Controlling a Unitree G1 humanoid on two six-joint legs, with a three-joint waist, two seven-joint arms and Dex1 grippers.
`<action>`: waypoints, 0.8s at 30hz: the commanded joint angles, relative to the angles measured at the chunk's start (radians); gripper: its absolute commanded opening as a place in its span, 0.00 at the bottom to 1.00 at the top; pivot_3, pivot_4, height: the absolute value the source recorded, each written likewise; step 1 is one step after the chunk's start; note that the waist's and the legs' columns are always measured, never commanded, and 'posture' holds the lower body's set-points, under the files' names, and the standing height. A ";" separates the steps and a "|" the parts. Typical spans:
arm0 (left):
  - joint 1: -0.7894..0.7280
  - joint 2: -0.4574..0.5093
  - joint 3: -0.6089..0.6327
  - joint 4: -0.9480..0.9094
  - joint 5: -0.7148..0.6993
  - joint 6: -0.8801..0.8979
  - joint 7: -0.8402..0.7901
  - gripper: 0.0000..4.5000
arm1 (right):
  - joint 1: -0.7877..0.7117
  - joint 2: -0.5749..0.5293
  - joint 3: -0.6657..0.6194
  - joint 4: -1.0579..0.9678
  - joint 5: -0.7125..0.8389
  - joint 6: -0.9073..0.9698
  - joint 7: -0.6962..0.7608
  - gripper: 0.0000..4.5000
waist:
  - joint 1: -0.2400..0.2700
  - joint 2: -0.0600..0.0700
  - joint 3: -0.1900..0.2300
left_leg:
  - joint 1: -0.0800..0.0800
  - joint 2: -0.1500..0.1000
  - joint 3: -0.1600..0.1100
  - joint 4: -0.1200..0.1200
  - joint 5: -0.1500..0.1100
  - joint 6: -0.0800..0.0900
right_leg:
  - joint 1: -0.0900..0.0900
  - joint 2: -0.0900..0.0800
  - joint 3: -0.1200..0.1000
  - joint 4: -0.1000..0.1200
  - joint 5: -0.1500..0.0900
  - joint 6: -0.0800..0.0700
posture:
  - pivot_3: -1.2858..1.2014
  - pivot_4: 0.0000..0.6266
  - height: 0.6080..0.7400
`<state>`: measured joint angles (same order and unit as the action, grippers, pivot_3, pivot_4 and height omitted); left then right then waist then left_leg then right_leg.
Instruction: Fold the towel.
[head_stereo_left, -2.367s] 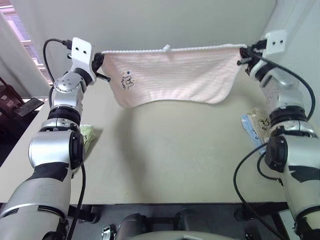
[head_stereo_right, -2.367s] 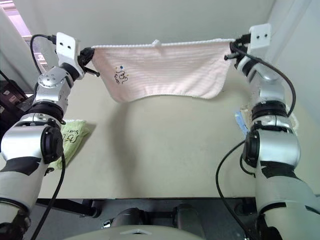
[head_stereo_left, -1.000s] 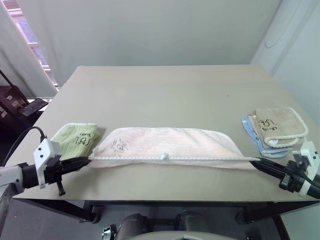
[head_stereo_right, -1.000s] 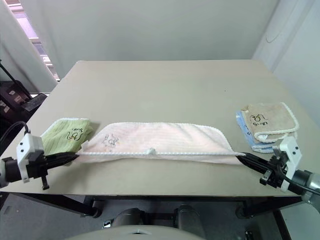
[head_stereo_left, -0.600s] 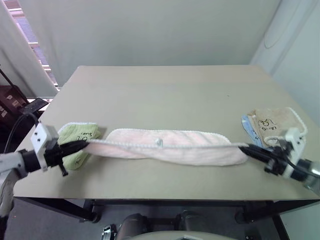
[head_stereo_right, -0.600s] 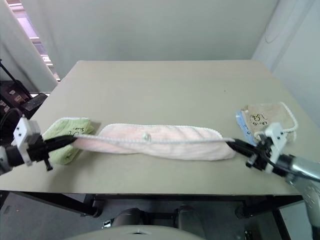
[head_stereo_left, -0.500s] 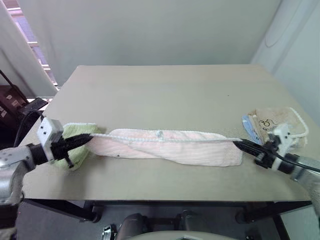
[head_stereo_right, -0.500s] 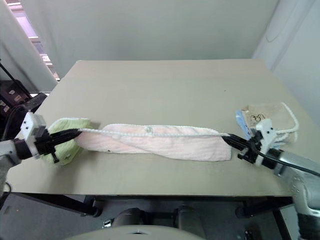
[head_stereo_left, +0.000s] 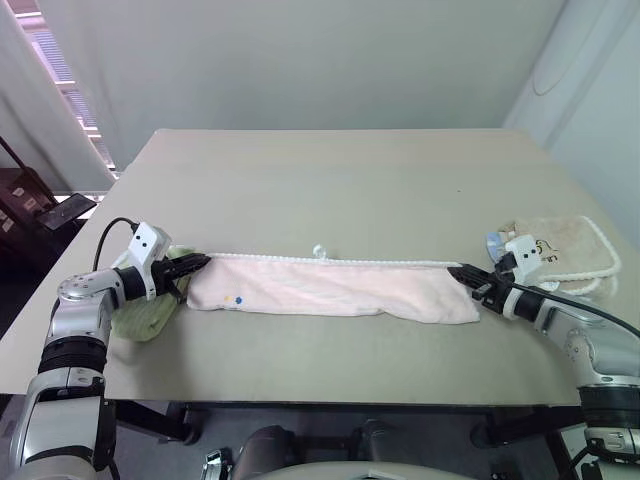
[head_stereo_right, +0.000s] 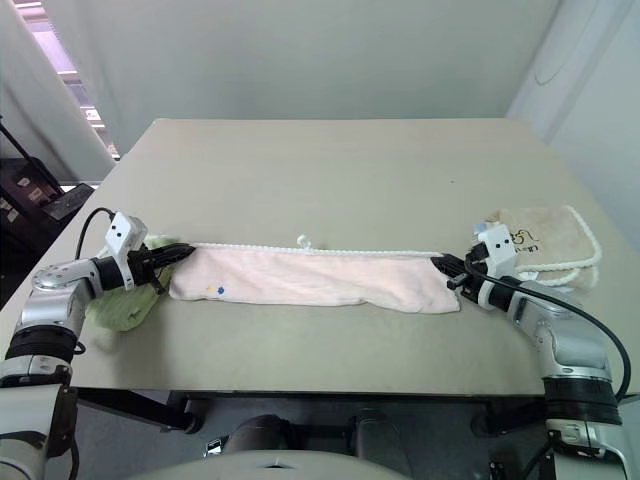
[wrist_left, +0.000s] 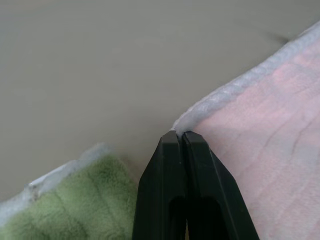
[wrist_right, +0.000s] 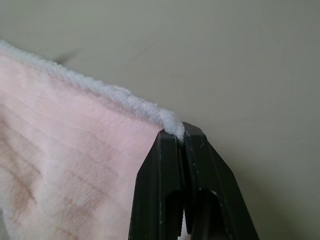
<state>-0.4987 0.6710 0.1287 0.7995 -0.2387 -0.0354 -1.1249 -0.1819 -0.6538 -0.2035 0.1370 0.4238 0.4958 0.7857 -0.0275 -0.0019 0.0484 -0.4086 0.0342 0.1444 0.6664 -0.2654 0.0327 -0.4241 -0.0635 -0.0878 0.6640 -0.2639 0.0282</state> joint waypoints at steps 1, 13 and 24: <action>-0.053 -0.015 -0.015 0.044 0.014 -0.020 -0.032 0.01 | -0.066 0.021 0.005 0.016 -0.007 0.028 -0.040 0.00 | 0.000 0.000 0.000 | 0.000 0.000 0.000 0.001 0.000 0.000 | 0.000 0.000 0.000 0.000 0.000 -0.002 | 0.52 0.00 0.88; -0.086 -0.022 0.023 0.063 0.003 -0.043 0.025 0.87 | -0.079 0.048 0.003 -0.025 0.001 0.050 -0.063 0.74 | 0.009 -0.001 -0.001 | -0.001 0.001 0.000 0.002 0.002 0.001 | -0.001 -0.001 0.000 0.001 0.003 -0.006 | 0.52 0.00 0.88; 0.015 -0.001 0.075 -0.372 -0.148 0.104 -0.003 1.00 | -0.149 0.041 -0.286 -0.129 0.378 0.463 -0.176 0.99 | 0.008 -0.001 -0.001 | -0.001 0.001 0.000 0.001 0.002 0.001 | -0.001 -0.001 0.000 0.001 0.003 -0.006 | 0.52 0.00 0.88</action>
<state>-0.4987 0.6537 0.1922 0.5122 -0.3451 0.0291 -1.1057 -0.3221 -0.5997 -0.4242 0.0403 0.7234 0.8836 0.6229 -0.0199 -0.0027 0.0476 -0.4092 0.0351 0.1441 0.6672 -0.2636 0.0332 -0.4251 -0.0648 -0.0874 0.6648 -0.2615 0.0220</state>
